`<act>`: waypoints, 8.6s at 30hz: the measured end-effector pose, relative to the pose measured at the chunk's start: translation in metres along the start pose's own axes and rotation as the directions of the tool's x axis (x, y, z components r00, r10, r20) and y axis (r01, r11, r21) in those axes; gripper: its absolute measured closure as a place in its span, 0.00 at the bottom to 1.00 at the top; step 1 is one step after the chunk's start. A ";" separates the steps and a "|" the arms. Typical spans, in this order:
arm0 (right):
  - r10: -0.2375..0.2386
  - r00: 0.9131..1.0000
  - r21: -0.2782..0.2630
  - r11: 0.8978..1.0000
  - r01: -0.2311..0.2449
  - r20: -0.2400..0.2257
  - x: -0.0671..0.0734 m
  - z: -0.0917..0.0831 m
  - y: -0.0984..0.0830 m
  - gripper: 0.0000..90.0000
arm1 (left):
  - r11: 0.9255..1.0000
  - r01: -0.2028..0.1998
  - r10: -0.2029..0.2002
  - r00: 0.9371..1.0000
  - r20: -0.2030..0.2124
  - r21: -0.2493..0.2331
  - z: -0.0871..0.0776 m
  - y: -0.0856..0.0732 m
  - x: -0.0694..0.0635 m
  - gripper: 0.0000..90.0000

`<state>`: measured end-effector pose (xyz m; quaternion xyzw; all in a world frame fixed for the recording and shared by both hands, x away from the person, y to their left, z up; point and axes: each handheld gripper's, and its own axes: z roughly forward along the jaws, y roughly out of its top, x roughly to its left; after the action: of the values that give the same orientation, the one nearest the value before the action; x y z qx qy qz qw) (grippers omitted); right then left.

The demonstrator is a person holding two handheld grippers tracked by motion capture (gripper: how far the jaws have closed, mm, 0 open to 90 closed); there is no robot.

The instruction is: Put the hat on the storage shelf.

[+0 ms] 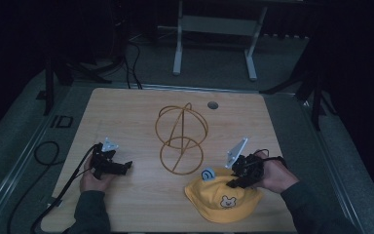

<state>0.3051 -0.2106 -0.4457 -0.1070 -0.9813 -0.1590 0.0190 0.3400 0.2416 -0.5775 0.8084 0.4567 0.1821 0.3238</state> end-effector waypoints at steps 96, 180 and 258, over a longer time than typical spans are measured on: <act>0.019 0.988 -0.130 0.991 0.000 0.151 -0.054 -0.134 -0.020 0.87 | 1.000 -0.001 0.001 1.000 0.000 0.000 0.000 0.000 0.000 0.02; -0.066 0.977 -0.352 0.926 0.135 0.201 -0.066 -0.222 0.026 0.87 | 1.000 -0.001 0.001 1.000 0.000 0.002 0.000 0.000 0.000 0.02; -0.078 0.980 -0.354 0.925 0.140 0.185 -0.075 -0.126 0.178 0.53 | 1.000 0.000 0.000 1.000 0.000 0.000 0.000 0.000 0.000 0.02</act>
<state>0.4168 -0.1008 -0.2766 -0.0668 -0.9370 -0.3300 -0.0926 0.3401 0.2416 -0.5774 0.8084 0.4566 0.1822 0.3239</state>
